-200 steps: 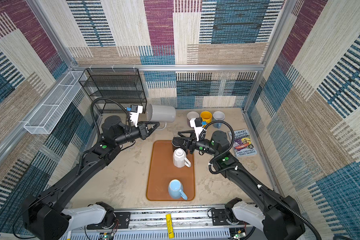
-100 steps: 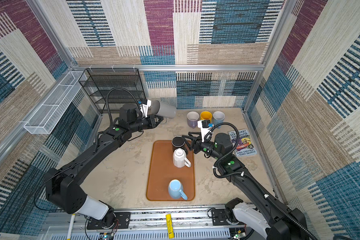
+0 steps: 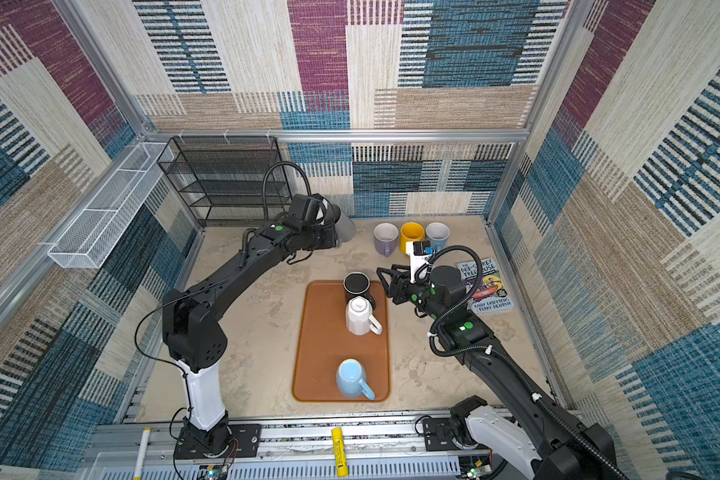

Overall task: Turn the mug right side up
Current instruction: 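Carry the grey mug with the left gripper to the far edge beside the purple mug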

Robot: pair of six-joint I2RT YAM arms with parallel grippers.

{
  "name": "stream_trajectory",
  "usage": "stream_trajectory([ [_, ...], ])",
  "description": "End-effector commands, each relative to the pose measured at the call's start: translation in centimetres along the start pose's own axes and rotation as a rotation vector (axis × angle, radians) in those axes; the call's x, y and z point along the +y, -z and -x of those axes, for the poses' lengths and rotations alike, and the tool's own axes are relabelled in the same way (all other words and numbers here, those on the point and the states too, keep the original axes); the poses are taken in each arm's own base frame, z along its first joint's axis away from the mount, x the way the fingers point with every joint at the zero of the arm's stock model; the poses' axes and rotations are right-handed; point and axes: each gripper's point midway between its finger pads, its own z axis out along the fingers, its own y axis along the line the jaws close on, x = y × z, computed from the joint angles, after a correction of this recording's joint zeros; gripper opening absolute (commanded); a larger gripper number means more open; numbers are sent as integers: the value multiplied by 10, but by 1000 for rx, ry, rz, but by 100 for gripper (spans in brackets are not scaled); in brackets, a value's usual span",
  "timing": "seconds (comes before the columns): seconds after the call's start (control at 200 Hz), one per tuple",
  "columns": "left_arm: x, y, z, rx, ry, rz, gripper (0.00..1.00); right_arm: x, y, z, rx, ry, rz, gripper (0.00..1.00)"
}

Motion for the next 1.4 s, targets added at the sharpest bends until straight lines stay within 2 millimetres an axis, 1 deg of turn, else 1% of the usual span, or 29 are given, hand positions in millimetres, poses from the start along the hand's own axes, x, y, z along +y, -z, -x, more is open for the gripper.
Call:
stream_trajectory([
  [0.0,7,-11,8,-2,-67,114,0,-4,2,-1,-5,0,-20,54],
  [0.01,9,-14,5,9,-73,126,0,-4,3,0,-7,1,-21,54],
  [0.02,7,-12,9,1,-76,127,0,-4,3,-1,-6,1,-22,55],
  [0.085,4,-26,6,26,-93,151,0,-6,5,-1,-11,-2,-29,54],
  [0.2,-6,-42,15,4,-102,170,0,-4,8,-3,-13,-12,-20,54],
  [0.316,-6,-56,17,0,-99,207,0,-4,12,-6,-12,-25,-12,54],
  [0.431,-6,-65,19,-22,-83,221,0,-2,16,-7,-15,-36,-6,54],
  [0.526,-7,-76,15,-26,-78,222,0,-1,18,-8,-17,-42,-4,54],
  [0.671,-15,-93,10,-38,-67,197,0,1,21,-5,-26,-44,-1,54],
  [0.786,-13,-108,0,-19,-49,193,0,1,24,-4,-28,-45,-6,54],
  [0.897,-17,-121,-9,-11,-21,165,0,1,26,-3,-31,-46,-5,54],
  [1.027,-16,-131,-14,-16,-6,173,0,3,28,-3,-32,-52,0,53],
  [1.202,-15,-137,-15,-19,2,169,0,3,32,-1,-38,-48,-9,53],
  [1.393,-16,-146,-23,-2,3,154,0,3,33,0,-39,-49,-10,53],
])
